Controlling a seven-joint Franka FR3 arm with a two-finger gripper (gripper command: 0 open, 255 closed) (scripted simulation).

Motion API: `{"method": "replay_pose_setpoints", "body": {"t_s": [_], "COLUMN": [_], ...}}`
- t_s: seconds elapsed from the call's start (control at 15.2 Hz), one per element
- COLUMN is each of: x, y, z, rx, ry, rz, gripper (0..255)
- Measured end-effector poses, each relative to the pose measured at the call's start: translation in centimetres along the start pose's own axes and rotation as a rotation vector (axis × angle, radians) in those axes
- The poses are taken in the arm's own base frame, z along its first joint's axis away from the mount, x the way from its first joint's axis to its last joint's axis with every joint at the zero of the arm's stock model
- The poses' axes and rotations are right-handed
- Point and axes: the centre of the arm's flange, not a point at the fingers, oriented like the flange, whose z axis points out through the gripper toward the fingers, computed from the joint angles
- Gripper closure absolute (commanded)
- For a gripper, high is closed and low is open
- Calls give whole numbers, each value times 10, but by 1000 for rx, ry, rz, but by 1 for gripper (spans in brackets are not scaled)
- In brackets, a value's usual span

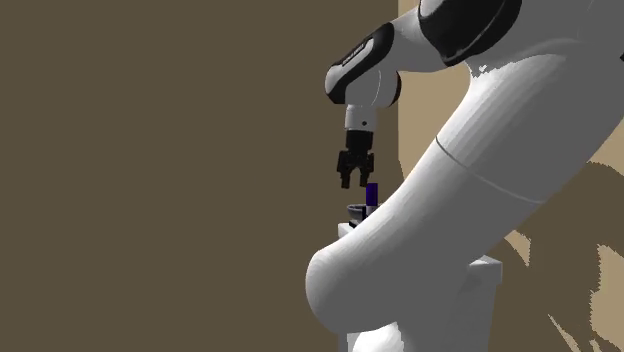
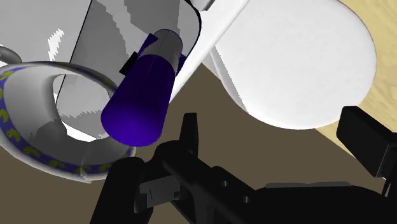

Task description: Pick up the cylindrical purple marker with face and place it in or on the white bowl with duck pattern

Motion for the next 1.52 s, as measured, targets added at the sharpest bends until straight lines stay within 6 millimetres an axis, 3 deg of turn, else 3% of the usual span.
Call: {"method": "replay_pose_setpoints", "body": {"t_s": [0.33, 0.46, 0.92, 1.32, 1.39, 1.52], "x": [-21, -24, -22, -23, -23, -23], "y": [63, 74, 79, 79, 79, 79], "z": [-10, -9, 24, 27, 28, 28], "rx": [-7, -10, -11, -11, -11, -11], "ry": [19, 23, 23, 24, 24, 24], "rz": [-42, -52, -56, -56, -56, -56], "gripper": [0, 0, 0, 0, 255, 255]}}
